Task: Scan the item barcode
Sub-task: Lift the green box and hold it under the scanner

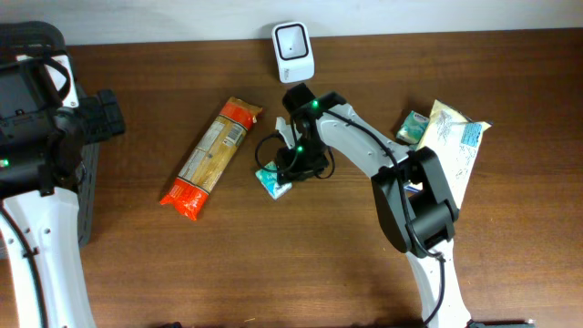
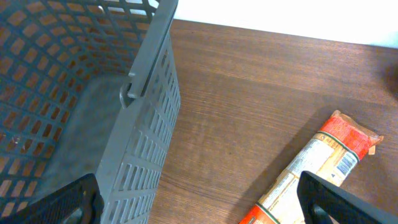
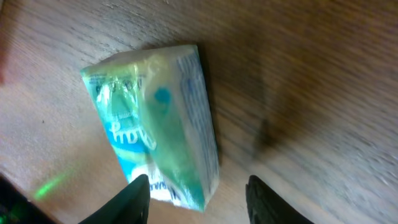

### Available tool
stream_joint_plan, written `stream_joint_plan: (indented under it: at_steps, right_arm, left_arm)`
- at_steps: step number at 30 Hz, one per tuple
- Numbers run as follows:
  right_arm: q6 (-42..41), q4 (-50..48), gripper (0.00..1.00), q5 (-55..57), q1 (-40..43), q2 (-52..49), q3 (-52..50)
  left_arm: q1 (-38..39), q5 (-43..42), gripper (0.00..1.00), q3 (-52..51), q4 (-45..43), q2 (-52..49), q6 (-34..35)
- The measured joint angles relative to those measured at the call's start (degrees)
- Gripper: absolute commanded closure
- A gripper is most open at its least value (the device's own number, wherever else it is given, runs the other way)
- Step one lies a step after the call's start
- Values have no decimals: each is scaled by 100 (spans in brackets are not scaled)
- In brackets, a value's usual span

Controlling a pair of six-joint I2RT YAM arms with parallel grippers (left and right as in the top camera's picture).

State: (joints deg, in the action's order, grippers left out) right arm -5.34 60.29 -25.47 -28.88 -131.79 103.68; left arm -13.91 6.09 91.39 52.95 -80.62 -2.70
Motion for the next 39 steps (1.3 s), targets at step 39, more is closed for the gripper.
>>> stream_joint_plan:
  at_steps: [39]
  right_arm:
    - [-955, -1609, 96, -6164, 1591, 1069, -610]
  left_arm:
    - [0, 0, 1, 0, 0, 0, 0]
